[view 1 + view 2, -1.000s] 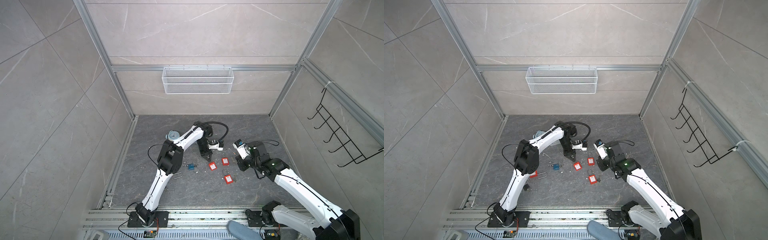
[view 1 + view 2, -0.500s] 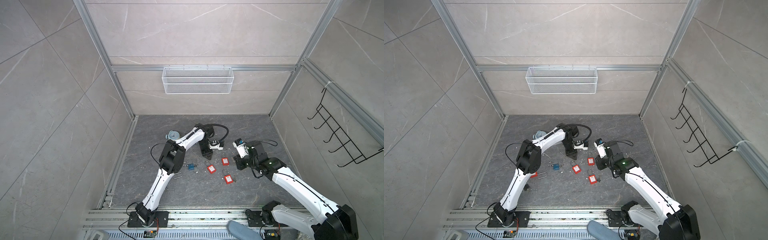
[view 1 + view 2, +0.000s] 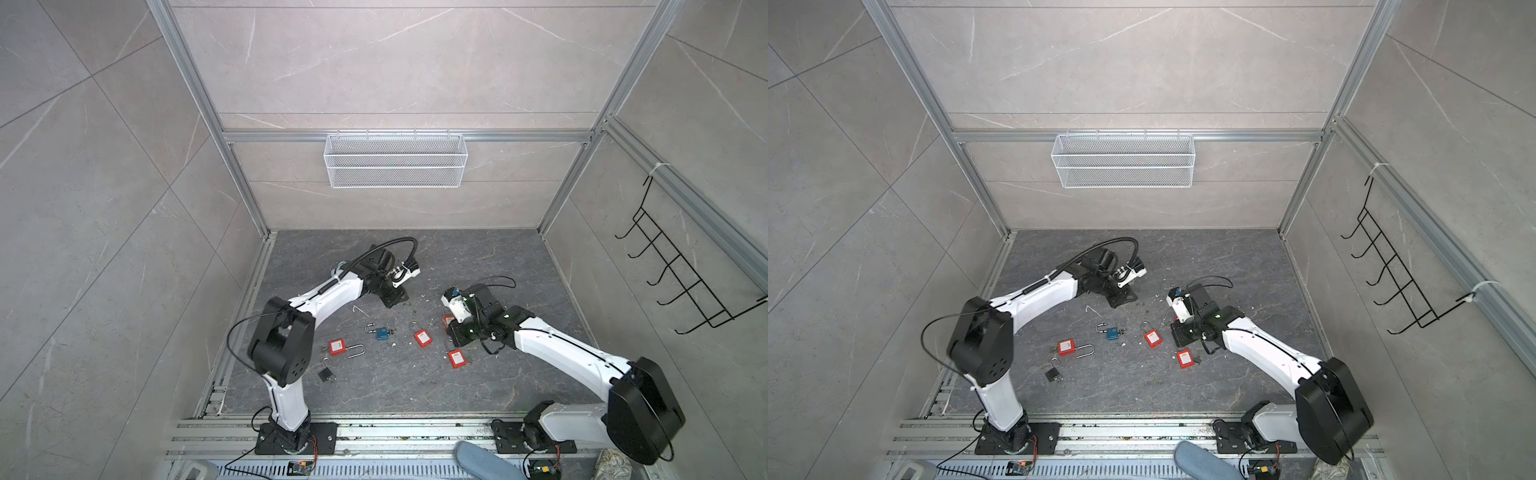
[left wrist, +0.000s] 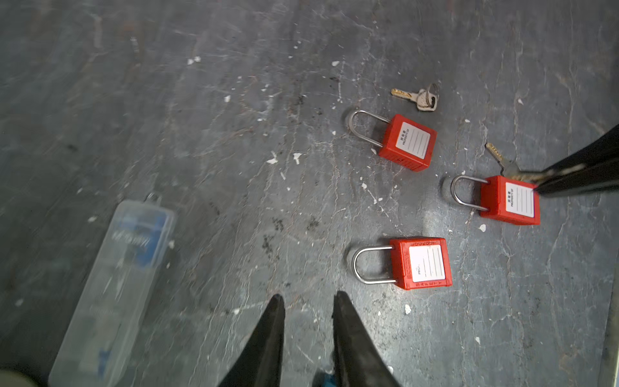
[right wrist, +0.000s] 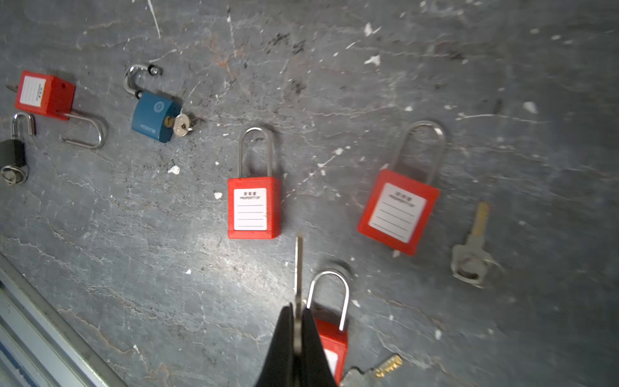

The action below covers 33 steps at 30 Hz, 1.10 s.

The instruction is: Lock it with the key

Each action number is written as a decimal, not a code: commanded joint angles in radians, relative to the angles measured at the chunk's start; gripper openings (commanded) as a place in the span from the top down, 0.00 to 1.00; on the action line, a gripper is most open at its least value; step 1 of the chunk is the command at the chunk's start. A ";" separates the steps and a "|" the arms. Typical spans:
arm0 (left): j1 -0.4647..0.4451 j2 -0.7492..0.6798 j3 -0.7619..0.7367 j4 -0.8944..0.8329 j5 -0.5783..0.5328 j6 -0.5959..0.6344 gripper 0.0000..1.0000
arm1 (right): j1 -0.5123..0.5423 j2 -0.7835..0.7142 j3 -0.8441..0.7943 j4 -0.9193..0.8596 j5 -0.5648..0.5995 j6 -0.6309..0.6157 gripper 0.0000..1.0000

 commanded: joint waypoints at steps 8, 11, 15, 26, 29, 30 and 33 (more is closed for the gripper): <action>-0.013 -0.280 -0.378 0.327 -0.109 -0.265 0.71 | 0.029 0.214 0.080 0.074 -0.045 0.058 0.98; -0.013 -0.336 -0.445 0.342 -0.153 -0.296 0.71 | 0.032 0.244 0.078 0.089 -0.051 0.067 0.96; -0.013 -0.382 -0.491 0.331 -0.182 -0.300 0.71 | 0.032 0.273 0.072 0.108 -0.048 0.070 0.93; -0.014 -0.460 -0.586 0.342 -0.256 -0.326 0.67 | 0.033 0.282 0.053 0.171 0.026 0.074 0.76; -0.012 -0.490 -0.610 0.336 -0.279 -0.336 0.64 | 0.033 0.253 0.051 0.173 0.045 0.063 0.75; -0.012 -0.498 -0.617 0.329 -0.292 -0.342 0.63 | 0.035 0.237 0.050 0.172 0.055 0.061 0.75; -0.011 -0.504 -0.613 0.283 -0.336 -0.389 0.59 | 0.044 0.172 0.046 0.171 0.109 0.046 0.74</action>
